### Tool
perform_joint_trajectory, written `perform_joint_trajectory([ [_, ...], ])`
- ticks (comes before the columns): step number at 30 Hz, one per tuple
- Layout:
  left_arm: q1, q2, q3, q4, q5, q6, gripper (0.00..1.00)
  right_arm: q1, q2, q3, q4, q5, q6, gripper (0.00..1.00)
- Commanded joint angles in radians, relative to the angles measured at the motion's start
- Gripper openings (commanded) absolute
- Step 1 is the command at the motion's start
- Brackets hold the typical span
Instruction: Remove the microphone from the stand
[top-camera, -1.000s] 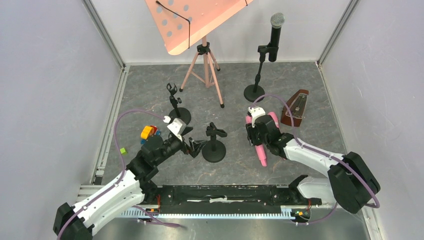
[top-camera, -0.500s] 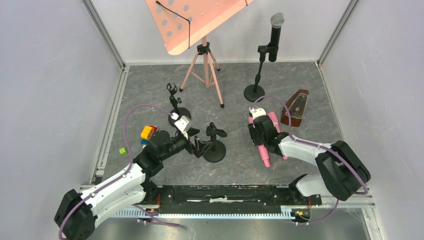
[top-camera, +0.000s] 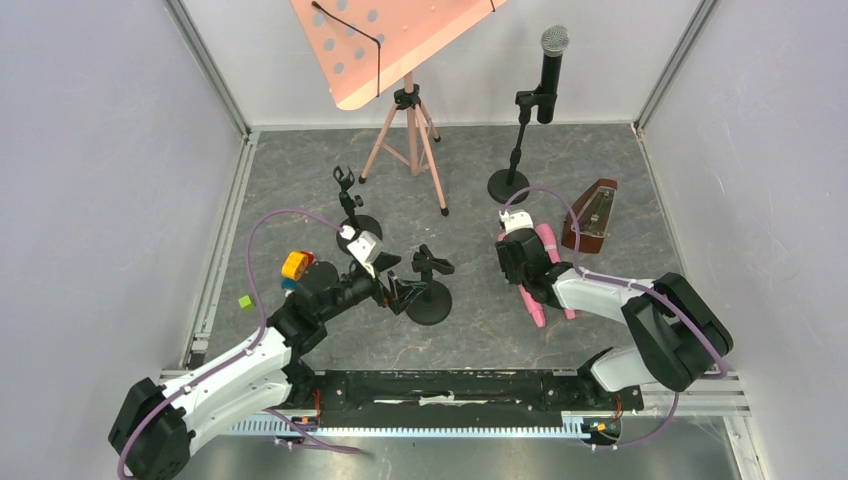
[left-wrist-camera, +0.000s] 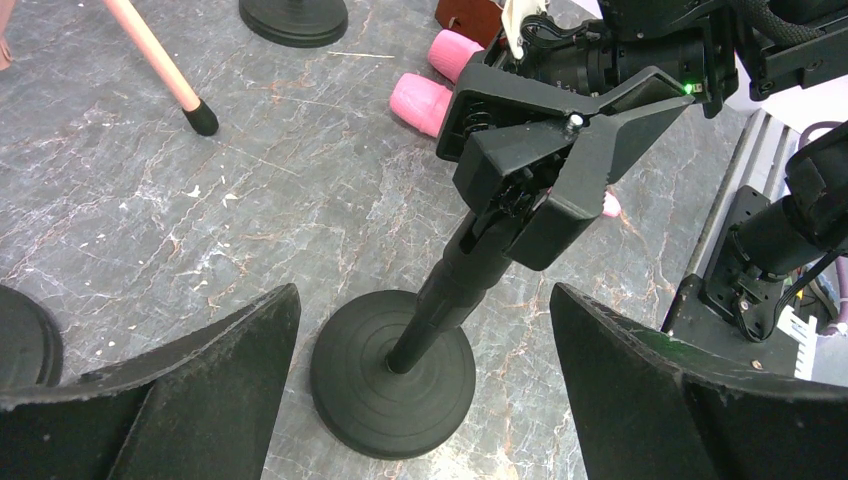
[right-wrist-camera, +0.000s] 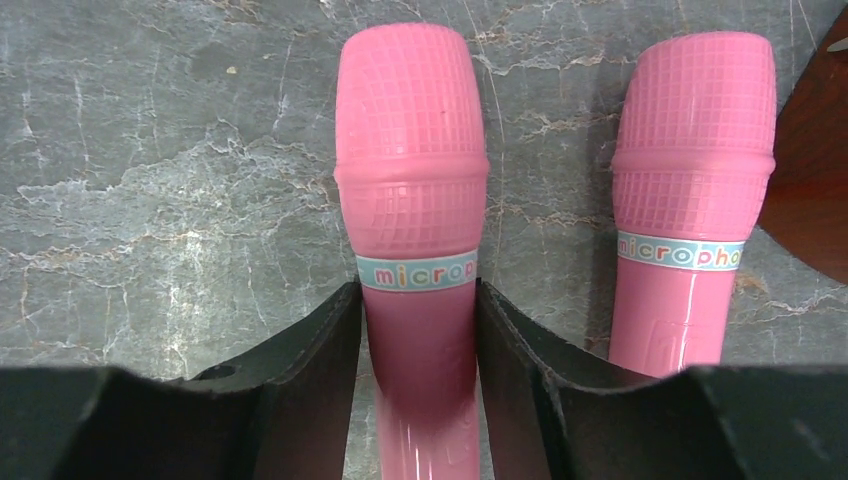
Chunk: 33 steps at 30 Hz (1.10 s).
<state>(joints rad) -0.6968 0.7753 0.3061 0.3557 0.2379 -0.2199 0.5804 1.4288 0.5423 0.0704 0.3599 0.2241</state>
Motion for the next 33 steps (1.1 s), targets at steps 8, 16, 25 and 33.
perform_joint_trajectory([
  [8,0.003,-0.007,-0.026,0.075,0.029,-0.006,1.0,-0.005,-0.07,0.008,-0.117,0.041,-0.006,0.59],
  [16,0.003,-0.005,-0.14,0.284,0.054,0.004,1.0,-0.004,-0.377,-0.074,-0.037,-0.053,0.007,0.7],
  [25,0.003,0.068,-0.149,0.359,0.091,-0.021,1.0,-0.001,-0.223,-0.044,0.076,-0.344,0.058,0.73],
  [33,0.003,0.181,-0.095,0.329,0.143,-0.029,1.0,-0.001,-0.13,-0.06,0.087,-0.133,0.087,0.75],
])
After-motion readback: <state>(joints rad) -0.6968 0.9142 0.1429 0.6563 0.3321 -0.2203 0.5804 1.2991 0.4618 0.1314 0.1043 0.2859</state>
